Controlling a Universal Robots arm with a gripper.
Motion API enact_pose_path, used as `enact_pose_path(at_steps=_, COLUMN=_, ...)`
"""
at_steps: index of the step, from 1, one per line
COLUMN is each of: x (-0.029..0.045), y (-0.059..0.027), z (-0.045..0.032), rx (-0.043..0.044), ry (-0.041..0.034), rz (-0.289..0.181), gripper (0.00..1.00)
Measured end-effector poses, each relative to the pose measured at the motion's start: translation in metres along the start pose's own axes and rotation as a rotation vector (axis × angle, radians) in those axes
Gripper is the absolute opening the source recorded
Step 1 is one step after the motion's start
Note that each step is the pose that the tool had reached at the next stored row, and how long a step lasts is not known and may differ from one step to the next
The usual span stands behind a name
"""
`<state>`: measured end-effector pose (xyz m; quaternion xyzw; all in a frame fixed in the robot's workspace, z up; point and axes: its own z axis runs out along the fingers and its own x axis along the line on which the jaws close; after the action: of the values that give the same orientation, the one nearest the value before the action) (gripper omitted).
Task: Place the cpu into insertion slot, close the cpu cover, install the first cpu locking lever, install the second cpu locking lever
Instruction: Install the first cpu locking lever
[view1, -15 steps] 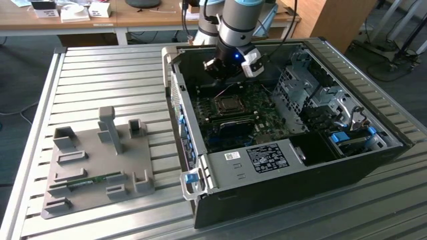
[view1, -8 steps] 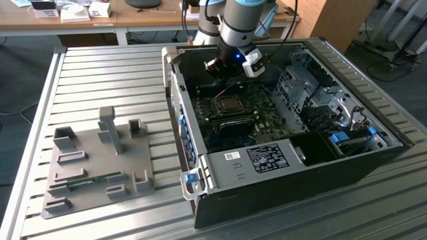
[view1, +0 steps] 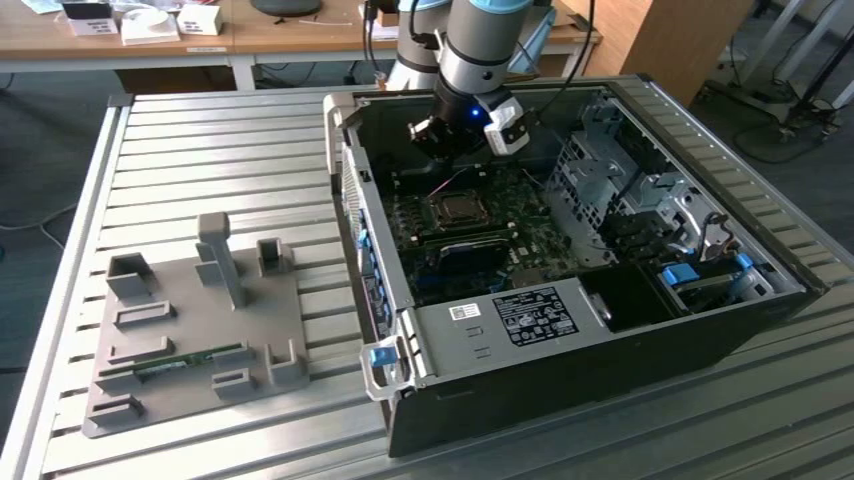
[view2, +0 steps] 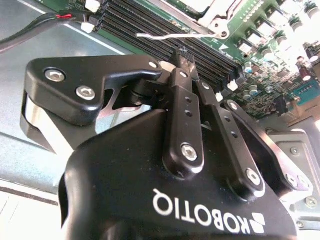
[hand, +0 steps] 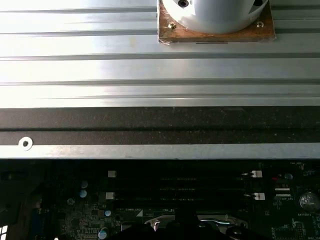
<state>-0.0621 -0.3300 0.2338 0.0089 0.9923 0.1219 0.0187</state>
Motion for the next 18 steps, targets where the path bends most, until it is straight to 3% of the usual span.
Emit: enact_pose_path(at_steps=18, x=-0.0019, y=-0.0005, z=0.0021, rx=-0.0001, ry=0.0, rz=0.0, gripper=0.11)
